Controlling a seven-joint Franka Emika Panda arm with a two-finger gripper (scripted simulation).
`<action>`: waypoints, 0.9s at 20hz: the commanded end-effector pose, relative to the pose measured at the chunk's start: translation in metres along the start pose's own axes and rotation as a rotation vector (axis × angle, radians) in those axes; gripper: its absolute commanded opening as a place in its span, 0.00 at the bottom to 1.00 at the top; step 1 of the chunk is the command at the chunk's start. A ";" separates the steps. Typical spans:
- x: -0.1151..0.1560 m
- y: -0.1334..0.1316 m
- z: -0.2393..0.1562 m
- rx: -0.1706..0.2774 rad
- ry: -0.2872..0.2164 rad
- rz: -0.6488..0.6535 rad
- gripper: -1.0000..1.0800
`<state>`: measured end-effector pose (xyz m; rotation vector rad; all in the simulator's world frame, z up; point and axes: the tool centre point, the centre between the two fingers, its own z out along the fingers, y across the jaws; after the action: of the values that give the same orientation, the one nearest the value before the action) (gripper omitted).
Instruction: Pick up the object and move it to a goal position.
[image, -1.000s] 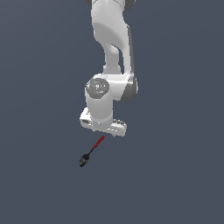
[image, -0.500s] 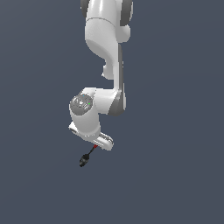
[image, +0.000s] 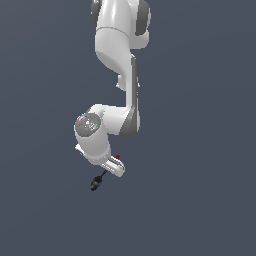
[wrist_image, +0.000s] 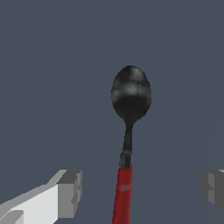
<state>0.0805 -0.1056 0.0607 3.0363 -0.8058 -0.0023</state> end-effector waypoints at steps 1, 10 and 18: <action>0.000 0.000 0.001 0.000 0.000 0.000 0.96; 0.000 0.000 0.040 0.001 0.001 0.003 0.96; 0.001 0.000 0.050 0.001 0.001 0.003 0.00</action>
<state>0.0808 -0.1058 0.0102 3.0351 -0.8109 -0.0023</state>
